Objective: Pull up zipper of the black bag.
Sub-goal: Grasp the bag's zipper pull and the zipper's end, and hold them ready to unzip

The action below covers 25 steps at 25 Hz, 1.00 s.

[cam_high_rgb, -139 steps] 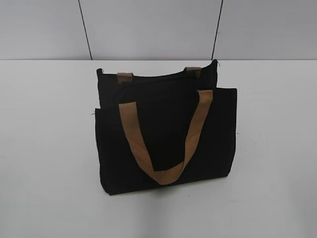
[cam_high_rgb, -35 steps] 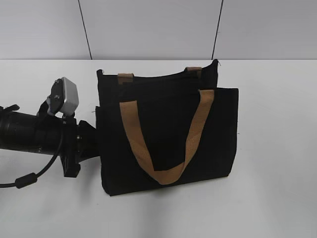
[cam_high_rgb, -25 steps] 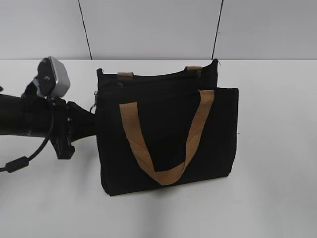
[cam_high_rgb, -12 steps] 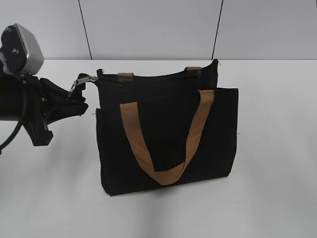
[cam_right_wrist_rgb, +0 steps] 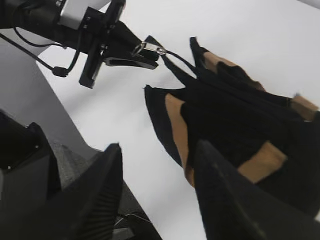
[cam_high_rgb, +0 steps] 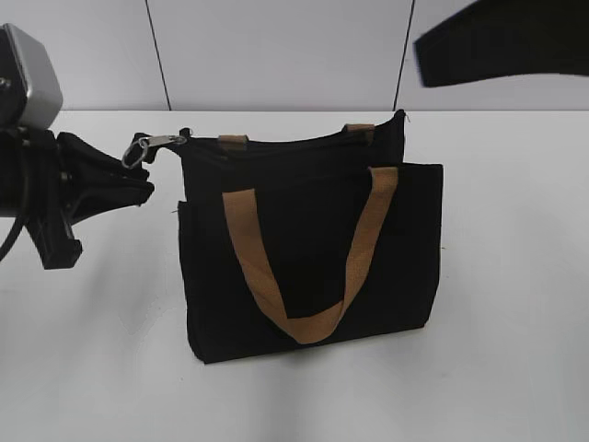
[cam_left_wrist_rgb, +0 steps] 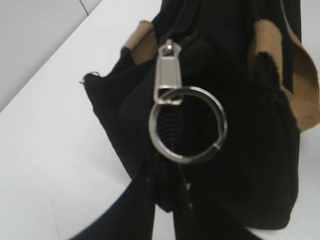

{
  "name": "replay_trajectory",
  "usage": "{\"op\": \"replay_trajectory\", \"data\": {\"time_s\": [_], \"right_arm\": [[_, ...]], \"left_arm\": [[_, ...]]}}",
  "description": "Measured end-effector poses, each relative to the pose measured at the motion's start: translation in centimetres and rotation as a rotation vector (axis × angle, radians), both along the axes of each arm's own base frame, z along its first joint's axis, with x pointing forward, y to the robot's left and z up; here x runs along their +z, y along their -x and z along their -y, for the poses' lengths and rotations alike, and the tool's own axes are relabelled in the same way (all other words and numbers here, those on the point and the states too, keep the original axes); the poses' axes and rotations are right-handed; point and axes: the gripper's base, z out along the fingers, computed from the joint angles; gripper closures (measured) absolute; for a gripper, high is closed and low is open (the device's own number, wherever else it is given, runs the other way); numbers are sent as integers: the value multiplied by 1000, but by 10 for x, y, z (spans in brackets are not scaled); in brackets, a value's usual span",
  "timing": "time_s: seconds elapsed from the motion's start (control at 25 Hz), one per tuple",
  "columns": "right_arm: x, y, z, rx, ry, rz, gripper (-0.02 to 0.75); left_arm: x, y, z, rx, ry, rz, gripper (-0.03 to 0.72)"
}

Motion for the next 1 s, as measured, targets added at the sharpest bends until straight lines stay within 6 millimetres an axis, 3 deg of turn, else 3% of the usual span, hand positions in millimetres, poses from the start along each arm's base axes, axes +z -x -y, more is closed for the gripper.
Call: {"op": "replay_trajectory", "data": {"time_s": [0.2,0.48,1.0], "right_arm": [[-27,-19,-44,10,-23,-125,372],[-64,-43,-87,-100,-105,-296,375],[-97,-66,-119,-166,-317,-544,377]], "left_arm": [[-2,1,-1,-23,-46,12,631],[0,2,-2,-21,-59,26,635],[3,2,-4,-4,-73,43,668]]}}
